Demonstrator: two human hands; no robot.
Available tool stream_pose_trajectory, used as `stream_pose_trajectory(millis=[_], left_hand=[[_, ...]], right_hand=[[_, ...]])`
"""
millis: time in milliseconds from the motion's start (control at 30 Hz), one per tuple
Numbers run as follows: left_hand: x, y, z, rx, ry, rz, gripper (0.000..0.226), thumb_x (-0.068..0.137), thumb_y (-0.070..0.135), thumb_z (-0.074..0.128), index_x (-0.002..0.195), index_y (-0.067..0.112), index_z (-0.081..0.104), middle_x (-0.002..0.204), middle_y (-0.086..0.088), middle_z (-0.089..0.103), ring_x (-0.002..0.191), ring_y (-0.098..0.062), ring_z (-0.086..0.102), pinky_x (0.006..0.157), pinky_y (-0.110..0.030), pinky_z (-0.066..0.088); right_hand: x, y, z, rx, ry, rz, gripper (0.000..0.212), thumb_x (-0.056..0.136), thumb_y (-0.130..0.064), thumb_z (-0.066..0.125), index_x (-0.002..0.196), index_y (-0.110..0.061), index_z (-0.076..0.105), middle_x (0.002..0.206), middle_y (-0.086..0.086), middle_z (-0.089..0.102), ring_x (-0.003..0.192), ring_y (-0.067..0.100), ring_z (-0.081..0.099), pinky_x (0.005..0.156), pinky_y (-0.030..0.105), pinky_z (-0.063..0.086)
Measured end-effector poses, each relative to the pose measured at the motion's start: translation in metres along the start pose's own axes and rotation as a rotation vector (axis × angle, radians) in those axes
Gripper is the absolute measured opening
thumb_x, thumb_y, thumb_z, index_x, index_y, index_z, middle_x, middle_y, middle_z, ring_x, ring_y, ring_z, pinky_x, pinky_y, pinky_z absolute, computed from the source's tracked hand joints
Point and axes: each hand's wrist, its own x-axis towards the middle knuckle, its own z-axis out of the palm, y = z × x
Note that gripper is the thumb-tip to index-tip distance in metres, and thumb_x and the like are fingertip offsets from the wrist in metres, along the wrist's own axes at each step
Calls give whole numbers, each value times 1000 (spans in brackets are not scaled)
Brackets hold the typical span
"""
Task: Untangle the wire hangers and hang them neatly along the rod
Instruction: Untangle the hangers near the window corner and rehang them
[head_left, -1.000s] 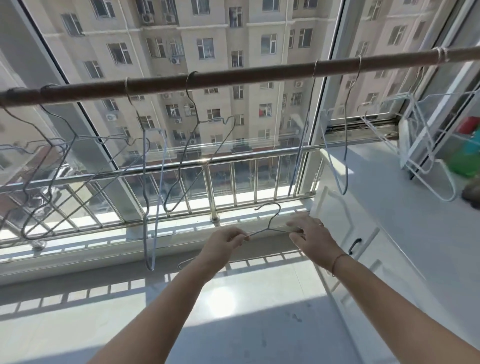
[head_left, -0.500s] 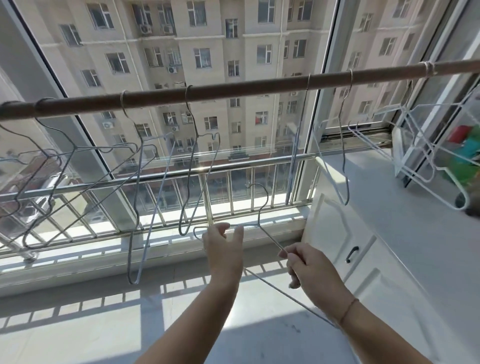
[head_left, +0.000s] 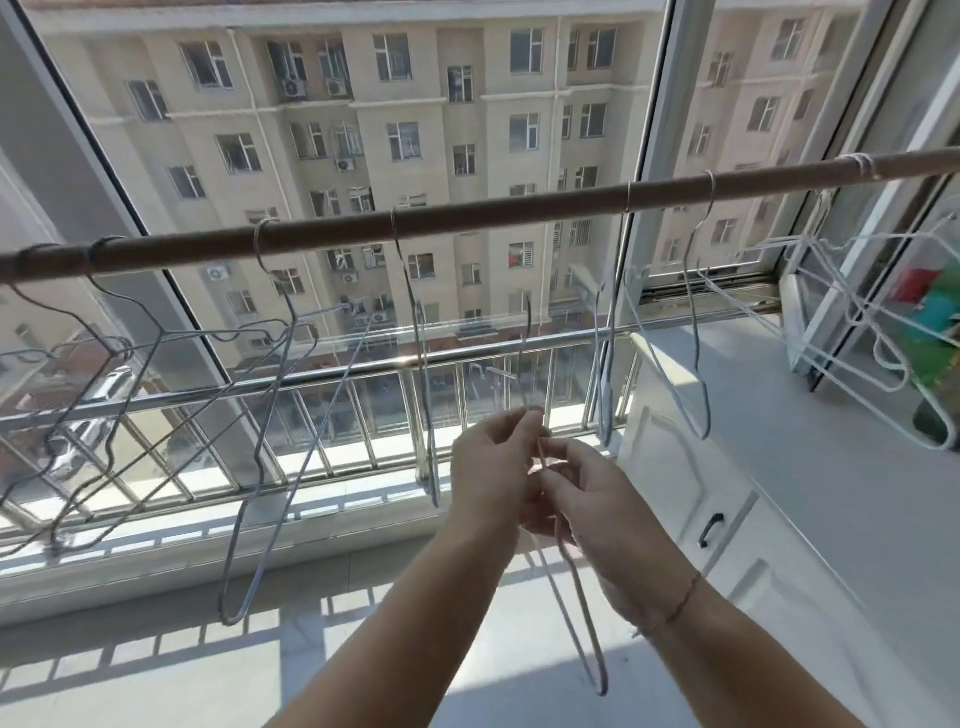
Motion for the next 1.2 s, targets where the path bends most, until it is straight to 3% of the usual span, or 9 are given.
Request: stream_pose_trajectory(millis=[100,300,533,700,800,900,1000,1067,1200], left_hand=[[1,26,7,-18,-38,71,13,90,13,59,97,8,69,75,-2,64,49,-1,59,44,-14,46],[9,67,22,-52,-49,153,15,90,15,59,97,7,69,80,-7,62,63,-16,56,39,-20,42],[23,75,22,-39,-13,92,15,91,16,57,86,4,65,65,-7,59,42,-15,51,31,-15,34],[27,66,16,-19,16,69,20,92,15,56,100,-1,64,75,-10,61,53,-18,56,33,-17,38],[29,67,17,106,93,202,22,91,18,58,108,5,61,89,-1,60,84,-14,57,66,-17,47],[22,70,21,251,184,445,47,89,24,60,132,10,45,119,-3,54,113,-15,50,98,-29,42],[17,77,41,280,102,591,40,90,22,58,128,10,50,118,-3,56,111,-13,53,97,-26,44],[19,79,59,258,3,492,39,91,21,57,127,8,52,121,-5,58,112,-15,54,99,-28,44],[40,70,88,348,26,245,37,93,19,53,127,5,54,125,-8,60,115,-20,54,98,-31,42]], right_hand=[[4,-22,3,-49,20,-106,23,95,-6,42,109,-19,56,77,13,61,63,15,56,57,19,51],[21,-57,11,-24,67,-232,22,94,-7,48,112,-15,58,67,8,58,52,11,51,53,22,49],[42,-63,19,-34,14,-189,23,95,-5,44,114,-6,56,68,8,58,51,14,50,51,23,49],[46,-54,17,-54,-8,-124,16,95,-11,46,107,-11,56,78,7,63,64,15,60,60,23,53],[49,-50,3,-301,115,-247,21,92,-20,52,111,-13,57,94,3,65,87,15,62,78,27,53],[51,-51,-16,-531,401,-475,24,87,-16,57,111,-12,57,102,2,60,91,11,58,79,10,47],[61,-46,-28,-684,604,-521,33,79,-17,65,109,-12,54,107,5,52,97,17,51,86,21,43],[70,-37,-33,-734,633,-437,40,76,-20,68,111,-10,51,108,7,53,100,21,51,89,30,43],[78,-26,-42,-619,524,-282,29,80,-22,64,106,-12,53,89,-1,58,82,16,57,69,19,39]])
